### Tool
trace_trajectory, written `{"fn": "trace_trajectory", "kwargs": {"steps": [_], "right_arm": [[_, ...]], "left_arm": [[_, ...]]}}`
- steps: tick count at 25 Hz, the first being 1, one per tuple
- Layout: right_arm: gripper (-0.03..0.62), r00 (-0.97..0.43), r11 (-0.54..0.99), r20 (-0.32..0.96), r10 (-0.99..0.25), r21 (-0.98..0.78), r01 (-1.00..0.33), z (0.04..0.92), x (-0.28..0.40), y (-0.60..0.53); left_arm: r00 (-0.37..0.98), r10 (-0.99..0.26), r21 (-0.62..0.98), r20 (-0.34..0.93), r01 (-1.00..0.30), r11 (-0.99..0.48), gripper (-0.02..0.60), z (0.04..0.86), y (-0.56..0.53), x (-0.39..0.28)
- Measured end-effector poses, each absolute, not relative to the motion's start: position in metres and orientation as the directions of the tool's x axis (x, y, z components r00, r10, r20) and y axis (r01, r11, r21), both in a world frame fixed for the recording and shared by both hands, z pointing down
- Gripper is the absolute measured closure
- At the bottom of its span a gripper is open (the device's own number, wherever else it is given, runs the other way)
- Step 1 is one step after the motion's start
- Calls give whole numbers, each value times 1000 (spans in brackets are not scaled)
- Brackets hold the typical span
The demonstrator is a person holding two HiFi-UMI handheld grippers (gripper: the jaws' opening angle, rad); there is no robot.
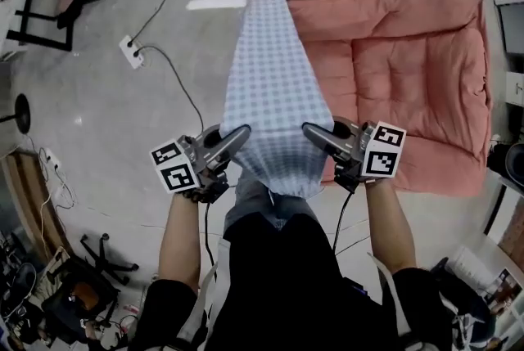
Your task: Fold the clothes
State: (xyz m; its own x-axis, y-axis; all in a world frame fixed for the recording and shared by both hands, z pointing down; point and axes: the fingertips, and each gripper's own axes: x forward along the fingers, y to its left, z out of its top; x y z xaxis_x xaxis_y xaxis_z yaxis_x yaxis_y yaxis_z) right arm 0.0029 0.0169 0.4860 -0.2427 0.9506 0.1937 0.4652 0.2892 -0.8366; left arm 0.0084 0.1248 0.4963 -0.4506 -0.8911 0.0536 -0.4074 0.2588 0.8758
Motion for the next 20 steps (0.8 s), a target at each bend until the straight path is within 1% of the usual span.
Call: {"fn": "trace_trajectory", "kwargs": {"steps": [3, 5, 8, 12, 16, 18, 20], "right_arm": [[574, -266, 267, 149, 952, -826, 497, 454, 2, 25], [574, -295, 243, 98, 950, -825, 510, 423, 1, 30], [574, -309, 208, 32, 951, -802, 559, 379, -1, 35], [576, -282, 202, 15, 959, -734, 649, 335, -3, 46], [576, -259, 155, -50, 965, -686, 710, 289, 5, 52], [576, -229, 119, -89, 969, -645, 755, 265, 11, 56], [574, -194, 93, -110, 975, -591, 802, 243, 16, 62]], "left_arm": [[-416, -898, 827, 143, -447, 339, 557, 471, 137, 4], [-421, -895, 805, 146, -476, 355, 557, 439, 145, -1], [-465, -873, 753, 147, -519, 404, 557, 390, 154, -8], [-519, -834, 662, 188, -560, 498, 555, 344, 165, -10], [-536, -827, 603, 170, -607, 517, 555, 296, 172, 3], [-547, -817, 541, 184, -637, 548, 555, 271, 176, 12], [-564, -794, 464, 225, -655, 597, 555, 247, 181, 20]]}}
